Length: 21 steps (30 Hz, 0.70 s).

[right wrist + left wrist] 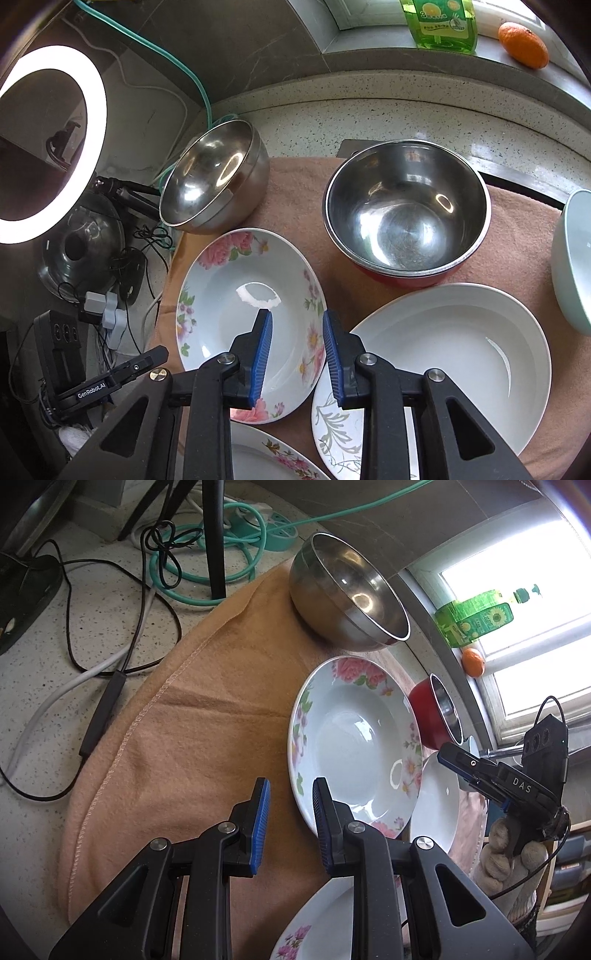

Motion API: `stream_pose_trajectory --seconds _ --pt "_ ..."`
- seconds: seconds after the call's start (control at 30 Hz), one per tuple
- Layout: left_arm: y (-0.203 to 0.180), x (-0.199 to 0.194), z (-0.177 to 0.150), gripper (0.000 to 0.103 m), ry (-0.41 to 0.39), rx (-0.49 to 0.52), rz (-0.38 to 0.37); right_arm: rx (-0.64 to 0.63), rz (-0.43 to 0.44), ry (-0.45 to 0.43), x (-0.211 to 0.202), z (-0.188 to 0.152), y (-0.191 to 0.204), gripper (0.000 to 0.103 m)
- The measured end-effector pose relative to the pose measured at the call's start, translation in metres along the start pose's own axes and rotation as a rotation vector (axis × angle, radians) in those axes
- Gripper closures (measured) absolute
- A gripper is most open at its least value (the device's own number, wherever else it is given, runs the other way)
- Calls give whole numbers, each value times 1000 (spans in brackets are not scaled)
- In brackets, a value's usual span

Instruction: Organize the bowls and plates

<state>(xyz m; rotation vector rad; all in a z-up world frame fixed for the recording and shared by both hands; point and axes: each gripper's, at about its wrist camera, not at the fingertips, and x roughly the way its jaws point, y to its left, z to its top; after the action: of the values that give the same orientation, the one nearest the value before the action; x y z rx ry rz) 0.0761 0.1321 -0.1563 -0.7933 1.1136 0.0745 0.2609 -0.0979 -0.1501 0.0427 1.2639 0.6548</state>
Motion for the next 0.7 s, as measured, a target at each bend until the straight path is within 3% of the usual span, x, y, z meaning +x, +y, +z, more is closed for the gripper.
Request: stream_pose_trajectory --seconds 0.7 --pt "-2 15 9 84 17 20 13 18 -15 43 28 10 -8 87"
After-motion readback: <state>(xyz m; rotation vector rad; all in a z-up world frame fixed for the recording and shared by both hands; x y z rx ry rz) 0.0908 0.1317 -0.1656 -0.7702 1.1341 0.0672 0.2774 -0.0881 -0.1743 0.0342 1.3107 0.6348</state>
